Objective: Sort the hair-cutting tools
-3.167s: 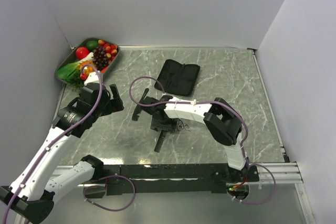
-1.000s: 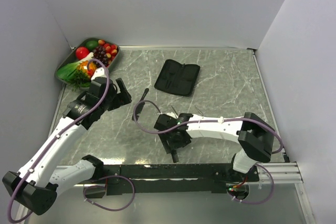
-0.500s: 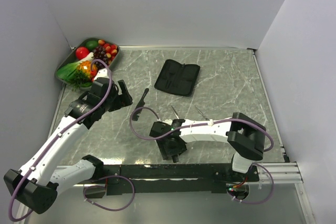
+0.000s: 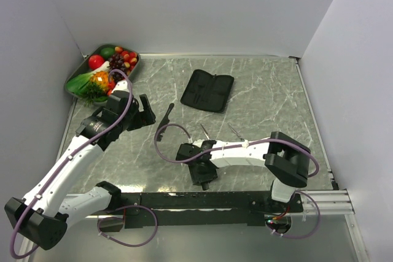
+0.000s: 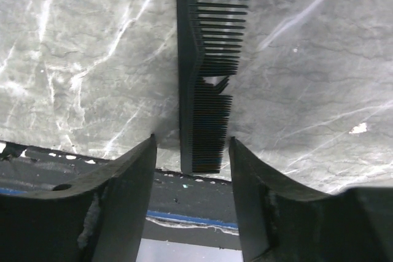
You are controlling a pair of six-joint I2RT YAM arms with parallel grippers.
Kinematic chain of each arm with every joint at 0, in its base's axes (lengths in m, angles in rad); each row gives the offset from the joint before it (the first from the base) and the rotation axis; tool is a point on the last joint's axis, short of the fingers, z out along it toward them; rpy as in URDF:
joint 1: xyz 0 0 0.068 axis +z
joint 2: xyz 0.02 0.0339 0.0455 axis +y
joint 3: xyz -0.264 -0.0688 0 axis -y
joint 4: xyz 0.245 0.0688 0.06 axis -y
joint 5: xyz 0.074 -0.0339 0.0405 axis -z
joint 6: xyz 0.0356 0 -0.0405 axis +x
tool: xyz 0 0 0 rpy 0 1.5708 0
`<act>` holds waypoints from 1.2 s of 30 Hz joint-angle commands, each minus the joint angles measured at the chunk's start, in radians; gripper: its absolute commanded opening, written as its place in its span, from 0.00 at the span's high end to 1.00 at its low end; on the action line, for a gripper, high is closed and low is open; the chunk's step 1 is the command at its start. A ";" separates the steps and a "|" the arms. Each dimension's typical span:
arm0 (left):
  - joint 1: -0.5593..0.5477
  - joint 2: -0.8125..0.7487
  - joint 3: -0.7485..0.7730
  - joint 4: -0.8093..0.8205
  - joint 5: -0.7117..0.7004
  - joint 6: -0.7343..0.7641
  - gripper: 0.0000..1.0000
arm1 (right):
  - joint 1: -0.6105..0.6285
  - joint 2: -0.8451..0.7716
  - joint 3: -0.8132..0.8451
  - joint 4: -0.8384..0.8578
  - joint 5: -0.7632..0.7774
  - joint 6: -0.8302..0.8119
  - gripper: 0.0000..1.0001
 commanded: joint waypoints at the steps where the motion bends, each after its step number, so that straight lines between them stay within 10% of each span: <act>1: 0.003 0.009 0.007 0.019 0.018 0.025 0.03 | 0.028 0.008 -0.060 0.008 -0.011 0.077 0.45; 16: 0.003 -0.009 -0.004 0.009 0.029 0.024 0.03 | 0.096 -0.012 -0.093 -0.009 -0.015 0.135 0.71; 36: 0.003 -0.074 -0.064 0.022 0.062 0.006 0.03 | 0.226 -0.181 0.032 -0.256 0.077 0.222 0.72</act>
